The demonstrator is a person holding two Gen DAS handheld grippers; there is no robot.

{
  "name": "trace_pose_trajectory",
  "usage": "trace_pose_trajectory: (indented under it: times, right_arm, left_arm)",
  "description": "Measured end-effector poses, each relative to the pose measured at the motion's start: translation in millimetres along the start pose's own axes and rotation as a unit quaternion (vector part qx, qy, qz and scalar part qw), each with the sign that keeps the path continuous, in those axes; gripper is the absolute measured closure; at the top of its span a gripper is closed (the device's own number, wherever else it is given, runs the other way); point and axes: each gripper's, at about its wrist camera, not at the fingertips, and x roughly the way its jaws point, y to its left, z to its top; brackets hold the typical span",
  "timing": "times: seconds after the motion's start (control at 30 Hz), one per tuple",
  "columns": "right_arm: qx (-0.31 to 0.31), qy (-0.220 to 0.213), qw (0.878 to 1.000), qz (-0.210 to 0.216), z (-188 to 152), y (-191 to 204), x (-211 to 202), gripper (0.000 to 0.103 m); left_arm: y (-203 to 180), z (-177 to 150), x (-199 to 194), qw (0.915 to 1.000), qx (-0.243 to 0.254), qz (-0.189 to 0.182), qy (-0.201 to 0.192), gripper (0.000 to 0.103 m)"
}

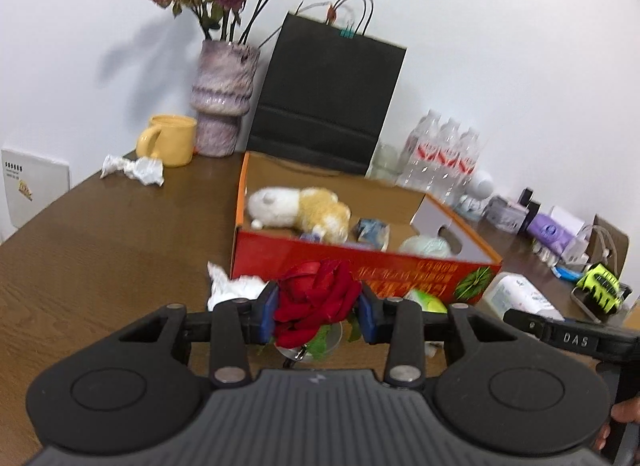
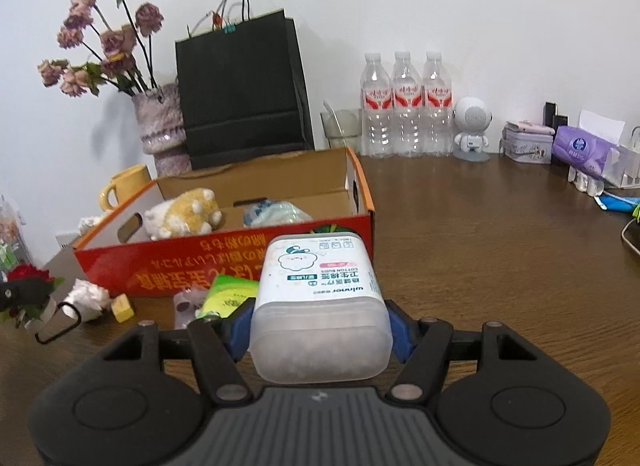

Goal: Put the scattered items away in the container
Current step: 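Place the rose and white container into the box and open both tools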

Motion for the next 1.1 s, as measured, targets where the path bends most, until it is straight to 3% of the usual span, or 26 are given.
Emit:
trace_pose_trajectory:
  times: [0.27, 0.57, 0.87, 1.1]
  right_arm:
    - [-0.018, -0.033, 0.999, 0.011, 13, 9, -20, 0.038]
    - [-0.037, -0.059, 0.997, 0.024, 48, 21, -6, 0.038]
    - [-0.044, -0.049, 0.998, 0.025, 103, 29, 76, 0.038]
    - [-0.051, -0.01, 0.998, 0.023, 110, 34, 142, 0.038]
  left_arm:
    - [8, 29, -2, 0.9974, -0.047, -0.053, -0.01, 0.064]
    - [-5, 70, 25, 0.9961, -0.04, -0.064, -0.046, 0.064]
    - [-8, 92, 110, 0.9978, -0.039, -0.025, -0.047, 0.064]
    - [-6, 89, 157, 0.9999, -0.006, 0.005, -0.012, 0.063]
